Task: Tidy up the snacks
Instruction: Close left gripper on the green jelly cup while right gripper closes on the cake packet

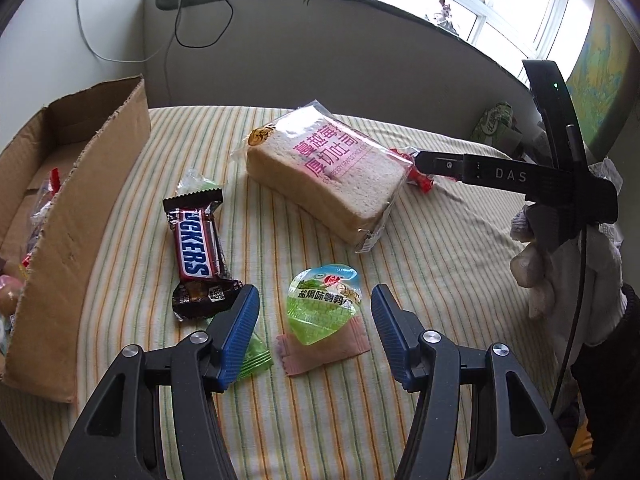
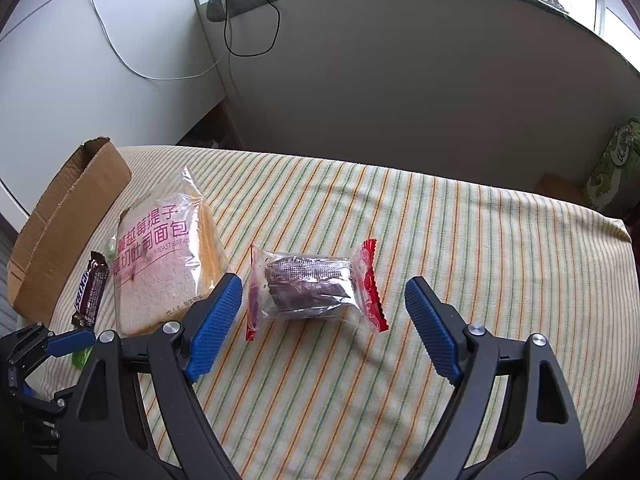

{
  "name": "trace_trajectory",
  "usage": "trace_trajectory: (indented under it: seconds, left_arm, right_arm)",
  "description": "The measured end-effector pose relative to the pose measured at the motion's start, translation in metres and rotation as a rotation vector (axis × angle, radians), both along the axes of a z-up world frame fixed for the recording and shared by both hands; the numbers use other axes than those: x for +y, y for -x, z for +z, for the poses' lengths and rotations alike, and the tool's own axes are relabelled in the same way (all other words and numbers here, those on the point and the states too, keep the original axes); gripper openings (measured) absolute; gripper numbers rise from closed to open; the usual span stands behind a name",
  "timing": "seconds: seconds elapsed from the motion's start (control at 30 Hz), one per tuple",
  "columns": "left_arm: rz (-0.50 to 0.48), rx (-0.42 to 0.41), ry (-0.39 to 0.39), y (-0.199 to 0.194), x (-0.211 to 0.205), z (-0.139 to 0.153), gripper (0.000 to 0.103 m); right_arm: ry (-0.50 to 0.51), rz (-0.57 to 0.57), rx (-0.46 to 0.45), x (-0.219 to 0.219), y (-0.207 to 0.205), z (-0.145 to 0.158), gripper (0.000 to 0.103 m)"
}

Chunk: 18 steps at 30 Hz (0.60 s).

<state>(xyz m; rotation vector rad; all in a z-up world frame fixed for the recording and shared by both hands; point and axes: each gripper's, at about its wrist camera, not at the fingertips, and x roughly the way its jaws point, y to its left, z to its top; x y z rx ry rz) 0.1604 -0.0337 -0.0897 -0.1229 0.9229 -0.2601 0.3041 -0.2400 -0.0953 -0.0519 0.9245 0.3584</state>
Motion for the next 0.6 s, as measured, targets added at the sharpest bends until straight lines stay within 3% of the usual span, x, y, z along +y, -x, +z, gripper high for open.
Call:
trace_trajectory:
  seconds: [0.2,0.37,0.5,0.6]
  left_arm:
    - [0.003,0.014,0.006,-0.007,-0.001,-0.007,0.057]
    - [0.005,0.007,-0.001,-0.006,-0.001,-0.008,0.037]
    - [-0.007,-0.002,-0.017,-0.007,-0.008,-0.008,0.037]
    - [-0.011,-0.009,-0.025,-0.006,-0.009,-0.008,0.036]
  right_arm:
    - [0.025,0.015,0.018,0.006,-0.006,-0.008,0.086]
    - [0.035,0.026,0.024,0.013,-0.008,-0.011,0.086]
    - [0.033,0.022,0.017,0.015,-0.007,-0.011,0.086]
    - [0.022,0.028,0.025,0.014,-0.007,-0.012,0.07]
